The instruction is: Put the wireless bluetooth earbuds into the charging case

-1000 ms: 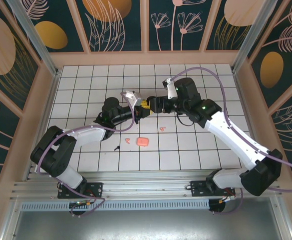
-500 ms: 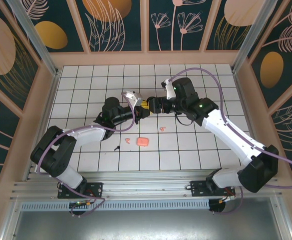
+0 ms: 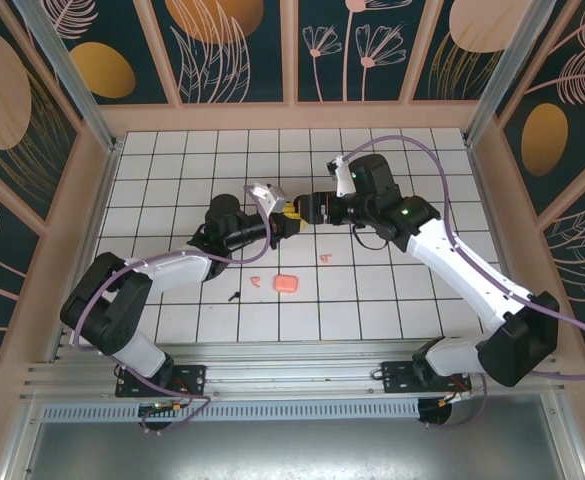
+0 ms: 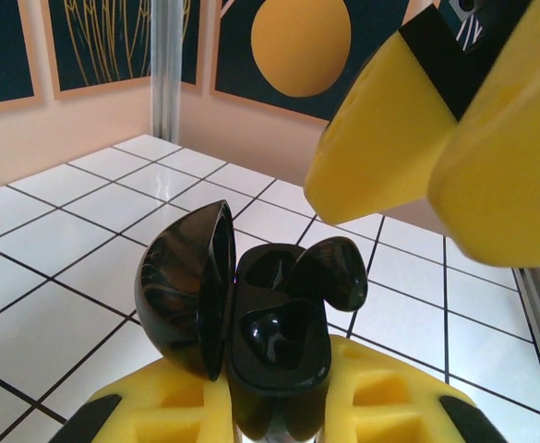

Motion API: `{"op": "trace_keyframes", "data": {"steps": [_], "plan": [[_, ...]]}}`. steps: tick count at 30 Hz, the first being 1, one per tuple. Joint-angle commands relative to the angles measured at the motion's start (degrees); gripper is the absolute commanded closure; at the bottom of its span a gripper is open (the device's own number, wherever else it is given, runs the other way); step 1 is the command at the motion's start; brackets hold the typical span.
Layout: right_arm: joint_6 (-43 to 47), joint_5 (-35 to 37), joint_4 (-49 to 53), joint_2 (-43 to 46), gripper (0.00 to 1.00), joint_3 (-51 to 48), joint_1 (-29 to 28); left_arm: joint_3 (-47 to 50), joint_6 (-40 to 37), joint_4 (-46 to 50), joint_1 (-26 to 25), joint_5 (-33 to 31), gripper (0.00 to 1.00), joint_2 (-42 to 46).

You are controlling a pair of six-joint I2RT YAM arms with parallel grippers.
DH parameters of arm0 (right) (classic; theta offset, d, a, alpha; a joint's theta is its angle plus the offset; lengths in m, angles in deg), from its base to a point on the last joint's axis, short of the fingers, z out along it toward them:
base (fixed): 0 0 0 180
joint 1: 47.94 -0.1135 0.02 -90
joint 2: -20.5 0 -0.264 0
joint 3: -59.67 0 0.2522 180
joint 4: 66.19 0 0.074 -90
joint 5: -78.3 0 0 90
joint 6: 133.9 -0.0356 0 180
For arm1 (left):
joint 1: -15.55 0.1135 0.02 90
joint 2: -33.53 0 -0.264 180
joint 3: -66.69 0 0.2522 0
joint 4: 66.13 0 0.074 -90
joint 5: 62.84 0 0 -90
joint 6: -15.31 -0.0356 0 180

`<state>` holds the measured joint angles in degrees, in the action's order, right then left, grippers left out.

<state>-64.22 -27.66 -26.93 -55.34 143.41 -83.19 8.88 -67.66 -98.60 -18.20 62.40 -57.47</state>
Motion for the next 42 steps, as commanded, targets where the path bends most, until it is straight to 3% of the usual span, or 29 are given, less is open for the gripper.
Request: {"op": "trace_keyframes", "data": {"steps": [1,17,27,42], "plan": [[-1.3,-0.5,-3.3,2.8,0.28,-2.1,-0.1,-0.3,-0.7,-0.8,0.1,-0.3,0.92,1.6],[-0.6,-5.5,-5.4,0.6,0.21,-2.2,0.5,-0.8,-0.2,-1.4,0.1,0.3,0.92,1.3],[-0.6,2.4,-1.9,-0.7,0.23,-0.6,0.6,-0.5,0.2,-2.1,0.2,0.4,0.92,1.7],[-0.4,1.8,-1.4,-0.1,0.27,-2.4,1.8,-0.3,0.7,-2.9,0.2,0.5,0.92,1.9]]}}
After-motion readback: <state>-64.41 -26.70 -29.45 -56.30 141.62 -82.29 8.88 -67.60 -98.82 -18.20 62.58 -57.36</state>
